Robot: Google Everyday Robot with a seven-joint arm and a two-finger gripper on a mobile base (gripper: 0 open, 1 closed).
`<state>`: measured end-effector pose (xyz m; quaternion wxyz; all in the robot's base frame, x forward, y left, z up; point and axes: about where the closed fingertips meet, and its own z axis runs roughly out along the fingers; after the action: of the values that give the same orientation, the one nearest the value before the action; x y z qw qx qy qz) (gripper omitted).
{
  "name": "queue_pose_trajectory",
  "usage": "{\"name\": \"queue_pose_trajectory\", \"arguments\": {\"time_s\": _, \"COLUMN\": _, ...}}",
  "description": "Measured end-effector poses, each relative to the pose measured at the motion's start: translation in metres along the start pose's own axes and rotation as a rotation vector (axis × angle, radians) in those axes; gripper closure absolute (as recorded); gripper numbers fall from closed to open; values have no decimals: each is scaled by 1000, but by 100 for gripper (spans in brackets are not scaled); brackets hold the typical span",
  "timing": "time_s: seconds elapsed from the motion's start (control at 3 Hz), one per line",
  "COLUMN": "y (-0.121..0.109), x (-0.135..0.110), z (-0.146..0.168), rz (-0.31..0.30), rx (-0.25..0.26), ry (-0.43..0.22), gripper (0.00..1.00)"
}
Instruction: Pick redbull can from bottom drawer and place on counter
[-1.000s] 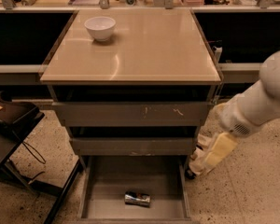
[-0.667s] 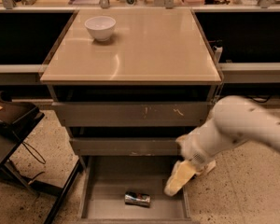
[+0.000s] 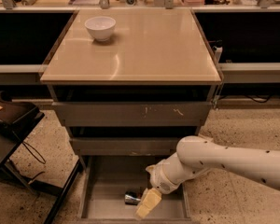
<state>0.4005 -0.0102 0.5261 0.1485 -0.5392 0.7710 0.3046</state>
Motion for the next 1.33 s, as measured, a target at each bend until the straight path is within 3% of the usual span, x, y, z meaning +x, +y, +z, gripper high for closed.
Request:
{"name": "queue_pose_trajectory", "arguments": {"time_s": 0.33, "y": 0, "x": 0, "z": 0, "rz": 0, "rx": 0, "ry": 0, "gripper": 0}}
{"name": "queue_pose_trajectory", "arguments": {"time_s": 0.67, "y": -30, "x": 10, "z": 20, "rz": 26, "rx": 28, "ry": -49, "gripper": 0}}
{"name": "queue_pose_trajectory", "arguments": {"time_s": 1.0, "y": -98, "x": 13, "z": 45, "rz": 10, "rx": 158, "ry": -123, "gripper": 0}}
{"name": "queue_pose_trajectory", "arguments": {"time_s": 1.33, "y": -118, "x": 7, "z": 47, "rz": 20, "rx": 224, "ry": -160, "gripper": 0}}
